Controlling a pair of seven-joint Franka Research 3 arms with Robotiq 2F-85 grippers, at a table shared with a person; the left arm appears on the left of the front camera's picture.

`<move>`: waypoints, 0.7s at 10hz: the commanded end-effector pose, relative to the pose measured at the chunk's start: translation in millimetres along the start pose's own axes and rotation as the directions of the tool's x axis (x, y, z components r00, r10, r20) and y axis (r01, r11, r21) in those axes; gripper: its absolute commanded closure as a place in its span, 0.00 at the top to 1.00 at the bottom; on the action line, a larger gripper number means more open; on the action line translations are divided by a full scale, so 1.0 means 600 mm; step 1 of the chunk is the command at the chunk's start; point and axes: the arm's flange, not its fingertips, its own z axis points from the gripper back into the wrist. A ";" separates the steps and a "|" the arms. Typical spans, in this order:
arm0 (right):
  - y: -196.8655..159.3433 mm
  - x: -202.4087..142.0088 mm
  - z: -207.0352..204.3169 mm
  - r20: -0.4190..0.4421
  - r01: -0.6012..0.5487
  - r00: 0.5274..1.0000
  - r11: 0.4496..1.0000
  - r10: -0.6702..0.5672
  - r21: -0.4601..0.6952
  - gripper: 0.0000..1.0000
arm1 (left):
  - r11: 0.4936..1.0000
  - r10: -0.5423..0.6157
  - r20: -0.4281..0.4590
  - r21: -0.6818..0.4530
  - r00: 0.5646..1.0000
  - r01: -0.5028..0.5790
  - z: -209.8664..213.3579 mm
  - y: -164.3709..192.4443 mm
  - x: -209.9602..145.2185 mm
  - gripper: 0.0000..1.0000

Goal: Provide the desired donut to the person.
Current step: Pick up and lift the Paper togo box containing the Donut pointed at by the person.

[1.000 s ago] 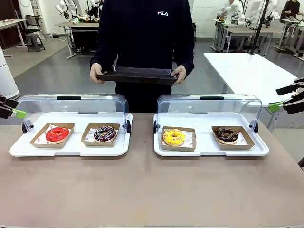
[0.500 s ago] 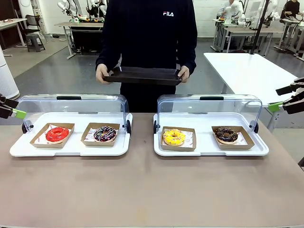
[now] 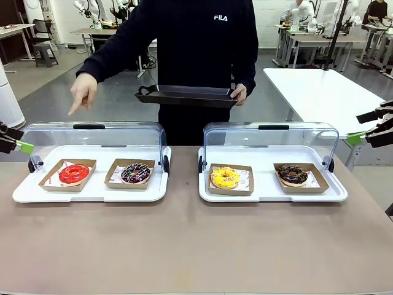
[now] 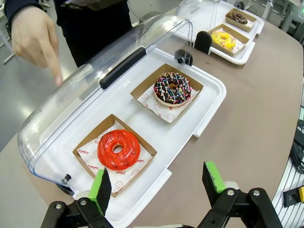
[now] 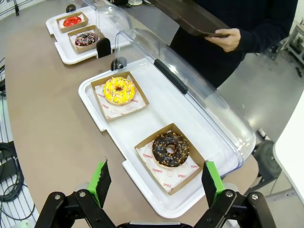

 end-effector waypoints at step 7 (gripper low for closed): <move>-0.002 -0.002 -0.001 0.019 -0.002 1.000 1.000 0.002 0.008 1.00 | 1.000 -0.002 0.013 -0.007 1.000 0.003 -0.002 0.004 -0.003 1.00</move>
